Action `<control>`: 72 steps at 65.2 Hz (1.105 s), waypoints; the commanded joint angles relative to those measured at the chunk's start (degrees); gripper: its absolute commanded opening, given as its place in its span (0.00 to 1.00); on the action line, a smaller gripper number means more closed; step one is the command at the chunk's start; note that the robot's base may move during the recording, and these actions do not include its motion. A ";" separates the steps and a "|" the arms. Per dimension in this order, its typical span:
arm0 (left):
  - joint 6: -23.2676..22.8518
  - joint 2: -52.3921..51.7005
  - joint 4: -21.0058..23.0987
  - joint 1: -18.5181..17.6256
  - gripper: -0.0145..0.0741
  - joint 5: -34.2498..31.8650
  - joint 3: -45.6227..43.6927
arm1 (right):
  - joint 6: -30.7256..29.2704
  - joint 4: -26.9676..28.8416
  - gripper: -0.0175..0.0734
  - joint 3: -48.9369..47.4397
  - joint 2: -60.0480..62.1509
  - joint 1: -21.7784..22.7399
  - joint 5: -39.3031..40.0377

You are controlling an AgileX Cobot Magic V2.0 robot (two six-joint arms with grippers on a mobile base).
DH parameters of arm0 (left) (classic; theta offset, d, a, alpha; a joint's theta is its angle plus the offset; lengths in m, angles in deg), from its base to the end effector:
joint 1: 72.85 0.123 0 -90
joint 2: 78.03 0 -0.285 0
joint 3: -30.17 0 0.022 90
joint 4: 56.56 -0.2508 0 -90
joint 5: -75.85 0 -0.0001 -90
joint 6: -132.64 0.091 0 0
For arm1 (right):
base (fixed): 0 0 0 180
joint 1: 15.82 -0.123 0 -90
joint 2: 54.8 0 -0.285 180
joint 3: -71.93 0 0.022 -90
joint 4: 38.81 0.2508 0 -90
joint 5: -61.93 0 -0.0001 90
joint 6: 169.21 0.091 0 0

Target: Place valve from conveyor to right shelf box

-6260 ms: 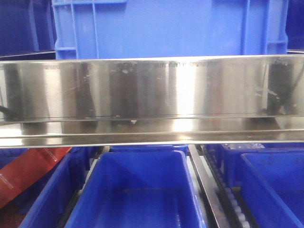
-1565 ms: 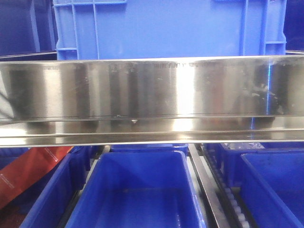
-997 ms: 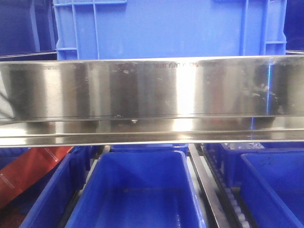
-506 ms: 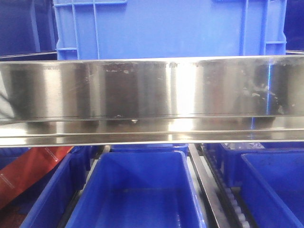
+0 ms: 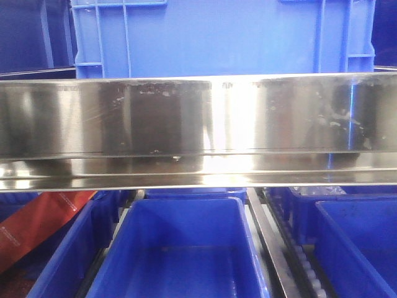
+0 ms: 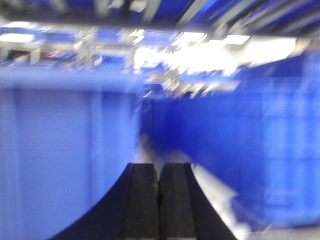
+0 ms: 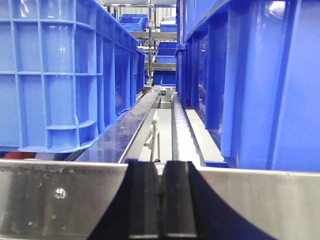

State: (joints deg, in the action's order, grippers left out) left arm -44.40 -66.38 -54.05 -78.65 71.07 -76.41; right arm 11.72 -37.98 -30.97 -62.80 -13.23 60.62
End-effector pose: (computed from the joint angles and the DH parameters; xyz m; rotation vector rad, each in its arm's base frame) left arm 0.0583 -0.0056 0.2393 0.0735 1.3999 -0.0749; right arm 0.0565 -0.0025 0.2116 0.0570 1.5071 -0.0114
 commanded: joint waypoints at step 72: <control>-2.16 -3.87 -4.35 4.80 0.04 6.98 3.80 | -0.12 -0.51 0.01 0.12 0.21 0.05 1.81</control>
State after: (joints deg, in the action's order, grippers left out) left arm -46.15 -69.92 -58.31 -73.97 78.58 -72.49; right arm 11.72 -37.98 -30.97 -62.80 -13.23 61.00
